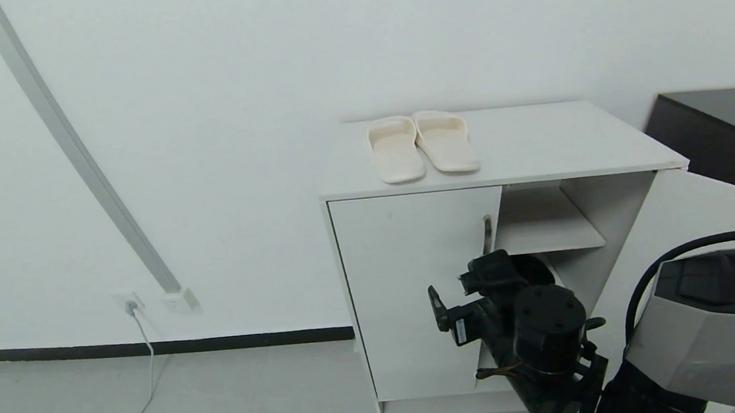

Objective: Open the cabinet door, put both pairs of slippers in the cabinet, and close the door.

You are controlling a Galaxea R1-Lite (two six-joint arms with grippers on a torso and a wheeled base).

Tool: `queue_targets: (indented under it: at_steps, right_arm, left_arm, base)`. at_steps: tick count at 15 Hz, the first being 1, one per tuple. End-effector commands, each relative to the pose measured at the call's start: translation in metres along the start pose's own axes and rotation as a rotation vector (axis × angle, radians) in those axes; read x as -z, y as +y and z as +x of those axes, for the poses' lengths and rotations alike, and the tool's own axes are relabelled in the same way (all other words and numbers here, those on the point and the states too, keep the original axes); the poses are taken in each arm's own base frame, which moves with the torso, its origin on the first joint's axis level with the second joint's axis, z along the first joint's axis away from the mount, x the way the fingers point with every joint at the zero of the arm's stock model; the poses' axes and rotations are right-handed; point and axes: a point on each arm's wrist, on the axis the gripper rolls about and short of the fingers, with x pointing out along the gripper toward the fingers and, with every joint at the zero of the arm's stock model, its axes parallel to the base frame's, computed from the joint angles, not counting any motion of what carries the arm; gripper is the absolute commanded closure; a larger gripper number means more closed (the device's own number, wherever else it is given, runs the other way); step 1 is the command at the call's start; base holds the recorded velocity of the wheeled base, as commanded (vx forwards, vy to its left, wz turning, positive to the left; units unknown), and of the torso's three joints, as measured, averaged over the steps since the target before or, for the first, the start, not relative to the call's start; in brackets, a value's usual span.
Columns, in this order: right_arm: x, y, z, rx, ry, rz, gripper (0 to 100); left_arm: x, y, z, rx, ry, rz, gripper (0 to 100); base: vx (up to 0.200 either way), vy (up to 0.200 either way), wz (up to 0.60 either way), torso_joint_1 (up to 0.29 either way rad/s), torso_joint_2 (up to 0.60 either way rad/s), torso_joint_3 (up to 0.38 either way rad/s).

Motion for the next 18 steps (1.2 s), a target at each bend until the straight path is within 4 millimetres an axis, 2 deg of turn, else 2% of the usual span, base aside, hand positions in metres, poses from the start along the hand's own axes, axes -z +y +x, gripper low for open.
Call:
queue_targets:
  at_steps: [1,9,12,14,15,16,18]
  right_arm:
    - [0.001,0.0,0.0,0.0,0.002,-0.002,0]
    - [-0.001,-0.001,-0.002,-0.039,-0.01,0.004,0]
    - [-0.001,-0.001,-0.002,-0.039,-0.016,-0.014,0]
    - [-0.03,-0.003,-0.004,-0.08,-0.102,-0.016,0]
    - [-0.05,-0.007,0.001,-0.068,-0.104,-0.023,0]
    - [-0.058,-0.011,0.003,-0.062,-0.079,-0.025,0]
    - [-0.091,-0.013,0.007,-0.069,-0.004,0.047,0]
  left_arm:
    - [0.0,0.0,0.0,0.0,0.0,-0.001,100]
    - [0.0,0.0,0.0,0.0,0.0,-0.001,100]
    - [0.0,0.0,0.0,0.0,0.0,-0.001,100]
    - [0.0,0.0,0.0,0.0,0.0,0.001,100]
    - [0.0,0.0,0.0,0.0,0.0,0.001,100]
    - [0.0,0.0,0.0,0.0,0.0,0.001,100]
    - [0.0,0.0,0.0,0.0,0.0,0.001,100]
  base:
    - [0.0,0.0,0.0,0.217,-0.53,-0.32]
    - [0.0,0.0,0.0,0.24,-0.57,-0.325]
    - [0.0,0.0,0.0,0.108,-0.23,-0.119]
    - [0.0,0.0,0.0,0.0,0.0,0.0]
    - [0.0,0.0,0.0,0.0,0.0,0.0]
    - [0.0,0.0,0.0,0.0,0.0,0.0]
    - [0.0,0.0,0.0,0.0,0.0,0.0]
